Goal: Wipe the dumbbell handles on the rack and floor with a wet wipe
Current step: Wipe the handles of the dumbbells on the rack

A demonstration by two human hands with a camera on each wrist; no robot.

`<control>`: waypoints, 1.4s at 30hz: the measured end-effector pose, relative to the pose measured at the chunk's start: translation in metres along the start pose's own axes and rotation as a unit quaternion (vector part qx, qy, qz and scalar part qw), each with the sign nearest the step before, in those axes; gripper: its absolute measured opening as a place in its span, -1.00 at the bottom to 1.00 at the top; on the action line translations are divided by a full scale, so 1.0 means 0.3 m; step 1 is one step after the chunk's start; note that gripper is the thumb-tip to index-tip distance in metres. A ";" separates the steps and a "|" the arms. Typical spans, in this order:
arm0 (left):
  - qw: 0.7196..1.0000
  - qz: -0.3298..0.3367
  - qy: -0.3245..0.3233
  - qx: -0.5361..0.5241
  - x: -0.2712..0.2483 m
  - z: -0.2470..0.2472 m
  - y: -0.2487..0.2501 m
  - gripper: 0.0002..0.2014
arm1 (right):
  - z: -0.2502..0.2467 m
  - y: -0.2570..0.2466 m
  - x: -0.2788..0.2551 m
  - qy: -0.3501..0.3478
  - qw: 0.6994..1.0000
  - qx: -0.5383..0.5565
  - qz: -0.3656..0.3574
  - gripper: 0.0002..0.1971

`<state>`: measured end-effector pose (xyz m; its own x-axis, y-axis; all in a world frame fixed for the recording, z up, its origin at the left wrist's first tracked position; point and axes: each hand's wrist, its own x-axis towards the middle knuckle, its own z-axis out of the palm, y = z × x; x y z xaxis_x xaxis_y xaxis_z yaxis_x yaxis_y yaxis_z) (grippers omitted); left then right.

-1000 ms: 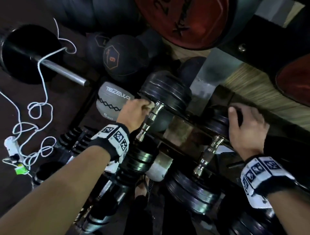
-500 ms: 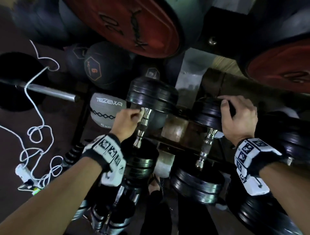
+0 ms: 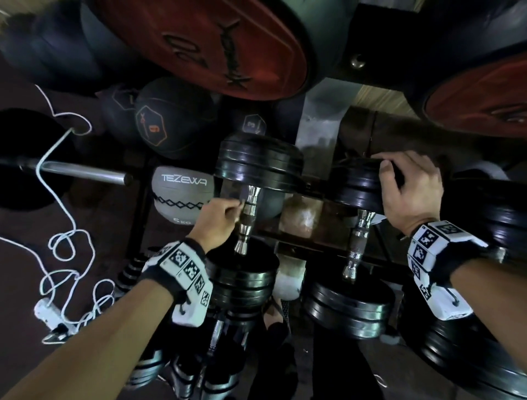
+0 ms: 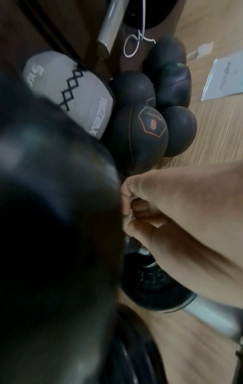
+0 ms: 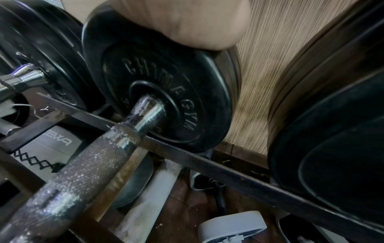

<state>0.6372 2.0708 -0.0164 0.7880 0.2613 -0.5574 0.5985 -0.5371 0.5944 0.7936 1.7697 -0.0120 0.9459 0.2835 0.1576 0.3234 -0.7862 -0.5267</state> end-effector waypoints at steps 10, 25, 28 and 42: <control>0.990 -0.011 -0.103 0.094 -0.053 0.039 -0.095 -0.71 | -0.005 -0.004 0.000 -0.001 1.000 0.007 0.001 -0.62; 0.991 -0.066 -0.081 -0.082 0.043 -0.061 0.011 -0.67 | -0.002 0.013 0.004 -0.007 1.000 0.002 -0.014 -0.60; 0.995 -0.062 -0.065 -0.051 0.013 -0.072 -0.032 -0.63 | 0.001 0.007 0.003 -0.007 1.000 0.006 -0.016 -0.60; 0.990 -0.078 -0.065 -0.095 -0.009 -0.013 -0.041 -0.64 | -0.001 0.014 0.009 -0.007 1.000 0.000 -0.018 -0.60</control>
<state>0.6283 2.0798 -0.0199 0.6662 0.2171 -0.7134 0.7374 -0.3341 0.5870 0.7974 1.7669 -0.0134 0.9335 0.3188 0.1643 0.3566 -0.7758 -0.5205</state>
